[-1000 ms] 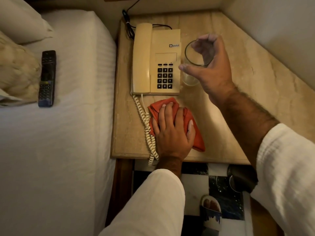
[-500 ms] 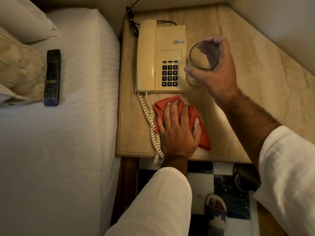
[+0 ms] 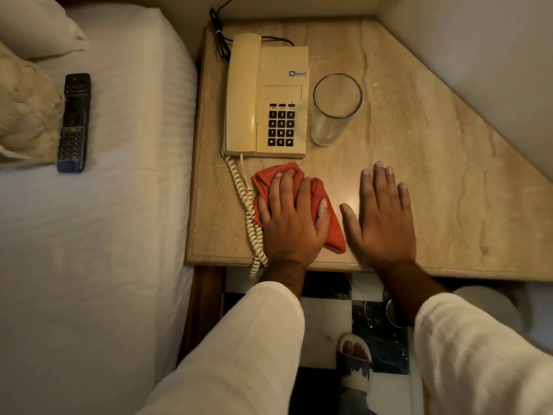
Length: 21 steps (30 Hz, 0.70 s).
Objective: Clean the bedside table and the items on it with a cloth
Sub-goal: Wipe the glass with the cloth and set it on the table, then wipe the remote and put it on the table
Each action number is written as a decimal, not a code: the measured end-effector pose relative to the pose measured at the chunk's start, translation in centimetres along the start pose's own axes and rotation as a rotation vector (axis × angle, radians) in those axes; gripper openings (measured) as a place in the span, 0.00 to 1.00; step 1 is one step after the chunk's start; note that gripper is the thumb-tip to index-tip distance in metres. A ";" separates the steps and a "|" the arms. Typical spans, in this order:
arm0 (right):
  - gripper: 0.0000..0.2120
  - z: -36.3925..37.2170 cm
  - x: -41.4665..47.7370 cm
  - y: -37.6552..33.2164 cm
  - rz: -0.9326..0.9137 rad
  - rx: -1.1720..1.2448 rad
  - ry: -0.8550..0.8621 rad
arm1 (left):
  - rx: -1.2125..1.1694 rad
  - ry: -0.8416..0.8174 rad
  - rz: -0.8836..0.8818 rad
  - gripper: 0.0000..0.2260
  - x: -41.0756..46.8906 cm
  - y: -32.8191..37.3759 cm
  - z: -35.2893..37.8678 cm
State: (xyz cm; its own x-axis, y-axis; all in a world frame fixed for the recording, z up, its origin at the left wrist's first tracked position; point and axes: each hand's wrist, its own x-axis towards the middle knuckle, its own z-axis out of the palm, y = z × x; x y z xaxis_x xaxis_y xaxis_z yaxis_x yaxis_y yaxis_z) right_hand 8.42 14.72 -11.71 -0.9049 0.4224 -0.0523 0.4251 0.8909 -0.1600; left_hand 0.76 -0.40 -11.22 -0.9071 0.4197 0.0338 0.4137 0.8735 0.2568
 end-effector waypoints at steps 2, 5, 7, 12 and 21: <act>0.36 0.1 -0.2 0.0 -0.005 -0.006 0.005 | -0.037 -0.028 0.010 0.27 0.1 0.1 -1.3; 0.36 0.2 -0.3 0.0 0.000 -0.009 0.014 | -0.135 0.165 -0.003 0.29 1.6 -2.0 -5.0; 0.36 0.2 -0.2 0.0 -0.004 -0.011 0.027 | -0.149 0.361 -0.068 0.27 3.4 -5.6 -8.0; 0.36 0.2 -0.3 -0.1 0.001 -0.002 0.041 | 0.140 0.355 -0.578 0.27 8.5 -17.1 -12.7; 0.36 0.2 -0.2 0.0 0.006 0.034 0.065 | 0.178 0.225 -0.931 0.30 12.1 -23.9 -12.7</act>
State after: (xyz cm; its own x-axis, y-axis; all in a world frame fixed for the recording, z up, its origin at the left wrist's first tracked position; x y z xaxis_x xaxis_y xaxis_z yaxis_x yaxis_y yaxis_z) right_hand 8.63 14.56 -11.89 -0.8984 0.4390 0.0107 0.4289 0.8824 -0.1932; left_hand -21.07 -19.38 -4.74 -0.8633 -0.4983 0.0798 -0.4873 0.8643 0.1247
